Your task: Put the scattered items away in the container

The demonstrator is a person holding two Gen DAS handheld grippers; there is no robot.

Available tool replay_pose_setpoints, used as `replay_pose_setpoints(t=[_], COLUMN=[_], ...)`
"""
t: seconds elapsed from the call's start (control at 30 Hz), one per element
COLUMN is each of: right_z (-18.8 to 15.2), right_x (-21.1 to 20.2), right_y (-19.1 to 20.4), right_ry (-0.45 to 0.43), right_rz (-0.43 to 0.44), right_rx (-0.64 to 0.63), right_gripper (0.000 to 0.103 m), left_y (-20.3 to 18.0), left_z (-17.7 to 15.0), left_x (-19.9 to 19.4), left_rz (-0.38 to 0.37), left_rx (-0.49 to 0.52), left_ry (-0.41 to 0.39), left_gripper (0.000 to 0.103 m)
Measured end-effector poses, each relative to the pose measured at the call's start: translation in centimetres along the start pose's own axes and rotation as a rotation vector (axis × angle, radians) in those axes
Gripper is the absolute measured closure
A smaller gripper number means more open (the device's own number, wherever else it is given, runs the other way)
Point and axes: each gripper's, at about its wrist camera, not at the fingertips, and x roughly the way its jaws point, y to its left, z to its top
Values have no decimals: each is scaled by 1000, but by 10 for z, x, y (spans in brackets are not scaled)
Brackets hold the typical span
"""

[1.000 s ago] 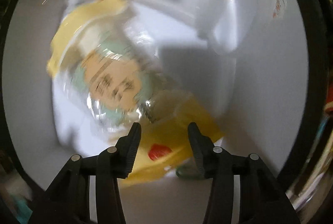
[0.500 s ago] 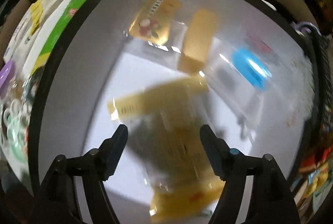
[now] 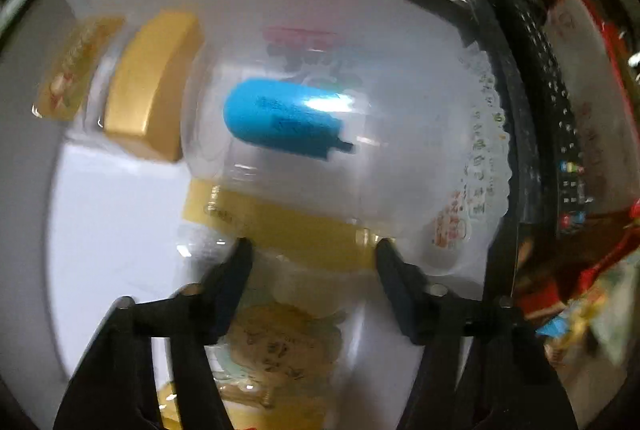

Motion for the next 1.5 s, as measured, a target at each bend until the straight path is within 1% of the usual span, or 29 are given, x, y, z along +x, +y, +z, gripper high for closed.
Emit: replay_pose_setpoints(t=[0.03, 0.1, 0.13, 0.2, 0.23, 0.27, 0.33, 0.37, 0.47, 0.5, 0.53, 0.6, 0.63, 0.67, 0.73, 0.8, 0.83, 0.87, 0.9, 0.93, 0.97, 1.0, 1.07, 1.13, 1.2, 1.23, 1.33, 1.43, 1.5], right_z=[-1, -5, -8, -16, -20, -25, -41, -60, -92, -98, -98, -91, -87, -85, -83, -85, -87, -90, -93, -96, -100, -106, -119, -120, -130, -137, -150, -156, -161], right_x=[-3, -14, -24, -44, -52, -55, -47, -38, -15, -7, -1, -4, -6, -6, -8, -15, -21, -30, -44, -58, -72, -91, -129, -157, -185, -191, -177, -204, -210], right_y=[-4, -12, -17, -23, -25, -22, 11, 23, 52, 63, 69, 73, 72, 69, 59, 47, 42, 35, 27, 19, 13, 6, -1, -3, -21, -20, -21, -39, -45], right_ry=[7, 19, 6, -24, -33, -19, 58, 89, 177, 197, 194, 148, 134, 136, 142, 118, 99, 82, 57, 30, -2, -42, -113, -180, -245, -267, -306, -332, -337], right_rz=[54, 161, 186, 196, 186, 179, 180, 155, 40, 10, -19, -46, -54, -59, -39, -19, 2, 47, 113, 156, 176, 195, 257, 312, 349, 364, 389, 398, 406], right_rx=[9, 24, 28, 10, -7, -24, -80, -106, -194, -216, -242, -262, -261, -258, -235, -212, -203, -178, -139, -108, -87, -74, -53, -21, 7, 16, 32, 26, 22], right_gripper=[48, 48, 47, 43, 41, 41, 41, 41, 45, 48, 48, 50, 55, 56, 58, 57, 58, 60, 60, 57, 56, 56, 54, 48, 44, 44, 43, 43, 43], left_y=[-1, -5, -7, -9, -11, -12, -16, -18, -26, -28, -30, -31, -30, -29, -27, -24, -23, -22, -22, -23, -25, -28, -36, -45, -53, -56, -66, -70, -70], left_z=[0, -1, 0, 0, 1, 2, 3, 4, 4, 4, 3, 3, 3, 2, 2, 2, 2, 1, 1, 1, 1, 3, 11, 21, 34, 39, 54, 60, 61], left_x=[1, 2, 2, 1, 1, 1, 2, 2, 4, 4, 4, 3, 4, 4, 7, 9, 10, 11, 12, 14, 18, 24, 38, 54, 74, 84, 119, 156, 178], left_rz=[-2, -3, -1, 0, -1, -2, -10, -14, -26, -29, -29, -24, -23, -22, -18, -16, -19, -24, -31, -37, -43, -49, -62, -84, -109, -115, -101, -30, -3], left_rx=[0, 5, 9, 13, 13, 13, 14, 15, 23, 28, 34, 38, 37, 36, 36, 27, 21, 17, 14, 12, 12, 12, 16, 6, -28, -43, -72, -87, -107], left_ry=[3, 5, 5, 3, 3, 3, 0, 0, -1, 0, 2, 5, 8, 11, 18, 19, 19, 19, 20, 26, 36, 50, 84, 115, 144, 157, 224, 311, 370], left_gripper=[36, 36, 36, 36, 36, 36, 36, 36, 36, 36, 36, 36, 36, 36, 34, 32, 32, 32, 31, 30, 28, 24, 24, 24, 24, 24, 26, 26, 26])
